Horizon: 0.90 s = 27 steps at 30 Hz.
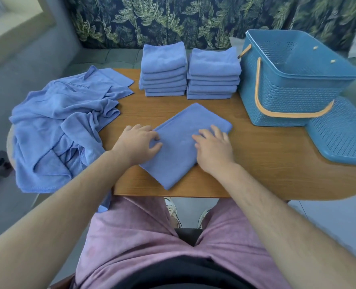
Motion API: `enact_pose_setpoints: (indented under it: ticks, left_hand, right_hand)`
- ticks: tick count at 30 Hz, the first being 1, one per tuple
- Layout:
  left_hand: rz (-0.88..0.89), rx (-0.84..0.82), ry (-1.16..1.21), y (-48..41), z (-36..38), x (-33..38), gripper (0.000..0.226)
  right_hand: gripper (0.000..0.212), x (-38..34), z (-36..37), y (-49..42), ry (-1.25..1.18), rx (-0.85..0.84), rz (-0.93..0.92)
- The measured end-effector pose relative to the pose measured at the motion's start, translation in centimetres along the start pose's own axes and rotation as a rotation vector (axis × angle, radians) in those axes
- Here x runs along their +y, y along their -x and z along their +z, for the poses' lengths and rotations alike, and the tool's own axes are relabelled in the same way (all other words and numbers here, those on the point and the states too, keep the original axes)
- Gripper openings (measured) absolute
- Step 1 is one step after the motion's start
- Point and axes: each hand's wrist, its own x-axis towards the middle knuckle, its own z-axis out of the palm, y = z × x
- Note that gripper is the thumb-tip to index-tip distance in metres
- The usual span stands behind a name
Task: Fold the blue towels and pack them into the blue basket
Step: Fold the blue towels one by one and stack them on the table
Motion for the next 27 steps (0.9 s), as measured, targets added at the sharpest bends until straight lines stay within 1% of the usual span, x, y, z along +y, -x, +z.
enact_pose_setpoints:
  ticks: [1,3,5,7,8,9,12,13,14,16,19,22,25,27]
  left_hand:
    - [0.030,0.005,0.021,0.7,-0.3,0.5,0.038]
    - [0.083,0.008,0.110,2.5,-0.2,1.6,0.034]
    - [0.096,-0.003,0.275,4.4,0.5,2.4,0.031]
    - [0.121,-0.006,0.414,6.0,1.2,3.0,0.035]
    - [0.147,0.013,0.427,6.6,1.4,3.2,0.040]
    - [0.177,0.041,0.407,7.1,1.6,3.2,0.046]
    - [0.286,0.119,0.306,8.8,1.7,3.3,0.057]
    - [0.332,0.113,0.283,9.5,1.7,3.3,0.061]
    - [0.376,0.089,0.256,10.1,1.8,3.4,0.064]
    - [0.450,0.041,0.197,10.8,2.0,3.3,0.065]
    - [0.487,0.043,0.190,11.0,2.3,2.3,0.059]
    - [0.464,0.054,0.289,11.3,2.2,1.7,0.045]
    - [0.440,0.104,0.370,11.6,1.8,2.0,0.030]
    - [0.375,0.131,0.493,11.7,1.0,2.6,0.028]
  right_hand:
    - [0.033,0.8,-0.4,0.2,-0.018,0.017,0.000]
    - [0.029,2.0,-1.3,1.5,-0.148,0.045,-0.090]
    - [0.021,2.6,-2.0,3.9,-0.323,-0.019,-0.228]
    - [0.014,2.7,-2.4,6.6,-0.392,-0.065,-0.337]
    - [0.015,2.9,-2.6,7.8,-0.398,-0.068,-0.366]
    - [0.022,3.2,-2.8,8.8,-0.399,-0.075,-0.382]
    - [0.064,4.4,-3.0,10.6,-0.349,-0.173,-0.418]
    - [0.073,4.8,-3.0,11.0,-0.312,-0.206,-0.432]
    - [0.075,5.0,-2.8,11.3,-0.279,-0.220,-0.447]
    - [0.062,5.3,-2.4,11.7,-0.260,-0.188,-0.460]
    - [0.043,5.4,-1.8,11.9,-0.347,-0.110,-0.446]
    - [0.026,5.2,-1.9,12.3,-0.500,-0.057,-0.386]
    - [0.021,4.7,-2.8,12.8,-0.606,-0.040,-0.295]
    - [0.018,4.4,-3.8,12.8,-0.678,-0.044,-0.256]
